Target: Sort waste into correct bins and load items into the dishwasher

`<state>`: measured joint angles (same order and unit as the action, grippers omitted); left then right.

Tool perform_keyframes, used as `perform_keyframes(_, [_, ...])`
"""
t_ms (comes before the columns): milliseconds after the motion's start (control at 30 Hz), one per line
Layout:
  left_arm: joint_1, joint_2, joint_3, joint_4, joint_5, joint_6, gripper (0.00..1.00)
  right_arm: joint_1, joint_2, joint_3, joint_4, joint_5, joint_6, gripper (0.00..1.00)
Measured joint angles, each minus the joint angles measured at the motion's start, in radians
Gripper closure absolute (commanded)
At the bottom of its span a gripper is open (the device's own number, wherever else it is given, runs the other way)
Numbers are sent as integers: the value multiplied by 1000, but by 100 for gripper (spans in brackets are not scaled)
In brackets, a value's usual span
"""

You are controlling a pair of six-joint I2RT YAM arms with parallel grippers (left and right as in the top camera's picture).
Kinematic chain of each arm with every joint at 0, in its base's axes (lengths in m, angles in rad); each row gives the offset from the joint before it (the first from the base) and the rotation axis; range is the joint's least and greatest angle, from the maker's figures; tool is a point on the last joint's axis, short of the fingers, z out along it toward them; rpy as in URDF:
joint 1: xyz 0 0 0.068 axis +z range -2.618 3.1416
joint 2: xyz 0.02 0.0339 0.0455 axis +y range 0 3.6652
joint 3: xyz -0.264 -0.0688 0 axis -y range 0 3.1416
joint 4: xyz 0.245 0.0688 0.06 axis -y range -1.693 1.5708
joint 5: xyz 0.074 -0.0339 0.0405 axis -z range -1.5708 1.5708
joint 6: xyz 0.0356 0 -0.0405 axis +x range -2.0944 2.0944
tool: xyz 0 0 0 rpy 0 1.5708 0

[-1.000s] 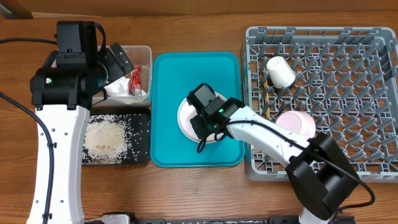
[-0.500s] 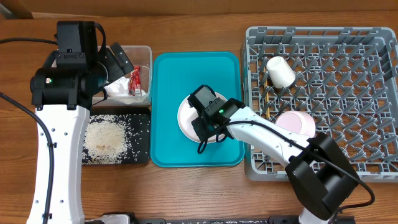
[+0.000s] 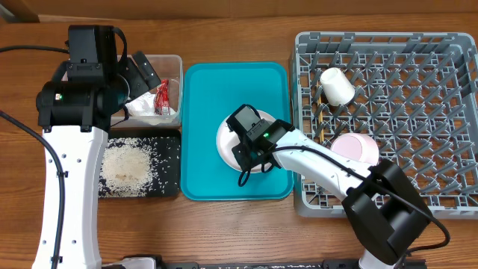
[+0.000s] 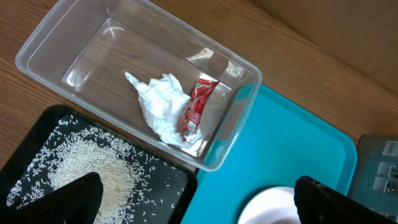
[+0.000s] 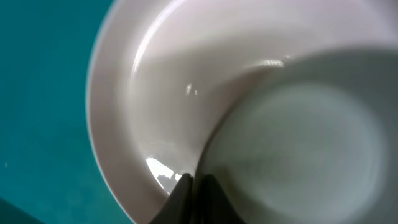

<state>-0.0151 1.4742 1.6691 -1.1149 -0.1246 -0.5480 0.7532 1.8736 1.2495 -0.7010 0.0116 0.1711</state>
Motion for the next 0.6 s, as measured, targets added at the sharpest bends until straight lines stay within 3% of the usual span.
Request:
perform_keyframes(267, [0, 0, 0, 0, 0, 0, 0, -6, -2, 37, -16, -65, 0, 96])
perform_keyframes(467, [0, 0, 0, 0, 0, 0, 0, -21, -18, 264, -115, -280, 13, 96])
perform_keyframes(600, [0, 0, 0, 0, 0, 0, 0, -109, -108, 392, -136, -448, 55, 96])
